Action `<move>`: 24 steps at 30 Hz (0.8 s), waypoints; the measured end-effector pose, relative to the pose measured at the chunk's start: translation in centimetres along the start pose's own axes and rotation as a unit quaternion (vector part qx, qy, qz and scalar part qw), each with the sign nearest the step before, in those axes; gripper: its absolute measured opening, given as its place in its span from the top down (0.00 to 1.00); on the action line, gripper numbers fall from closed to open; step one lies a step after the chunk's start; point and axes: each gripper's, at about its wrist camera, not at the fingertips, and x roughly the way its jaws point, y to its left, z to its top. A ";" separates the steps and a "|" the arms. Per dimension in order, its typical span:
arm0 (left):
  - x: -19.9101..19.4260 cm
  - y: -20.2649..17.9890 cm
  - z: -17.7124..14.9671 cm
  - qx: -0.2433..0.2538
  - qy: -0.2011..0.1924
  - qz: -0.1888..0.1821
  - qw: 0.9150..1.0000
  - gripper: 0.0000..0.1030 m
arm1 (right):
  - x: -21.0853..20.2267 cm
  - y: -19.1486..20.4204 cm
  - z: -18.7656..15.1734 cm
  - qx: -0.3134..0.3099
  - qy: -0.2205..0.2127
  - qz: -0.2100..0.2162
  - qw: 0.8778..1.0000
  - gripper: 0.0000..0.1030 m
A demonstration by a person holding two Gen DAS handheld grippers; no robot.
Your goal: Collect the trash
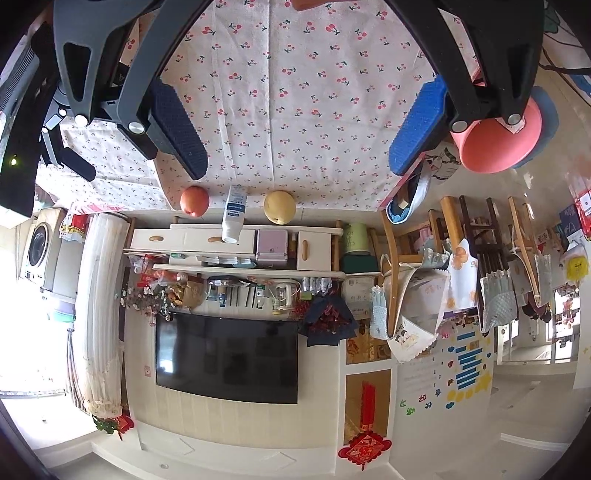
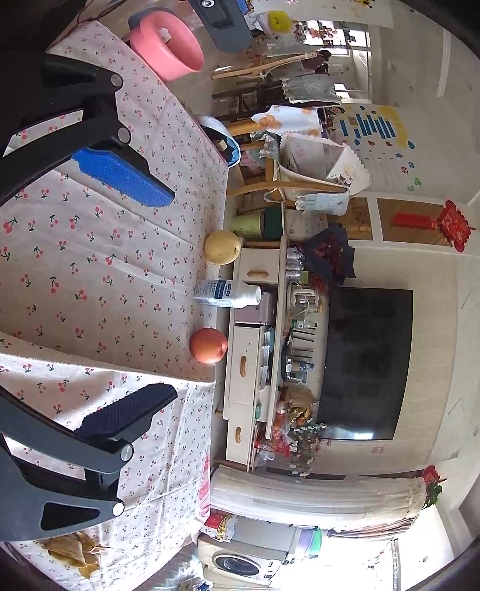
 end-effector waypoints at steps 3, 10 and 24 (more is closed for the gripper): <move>0.1 0.1 -0.1 0.000 0.000 0.002 1.000 0.04 | 0.0 0.1 0.0 0.000 0.000 0.000 1.000 0.08; 0.7 0.4 -0.4 -0.002 0.005 0.006 1.000 0.04 | 0.0 0.1 -0.1 0.000 0.001 0.001 1.000 0.08; 2.3 0.8 -1.2 -0.008 0.020 0.011 1.000 0.04 | 0.9 1.2 -0.5 0.002 0.014 0.026 1.000 0.08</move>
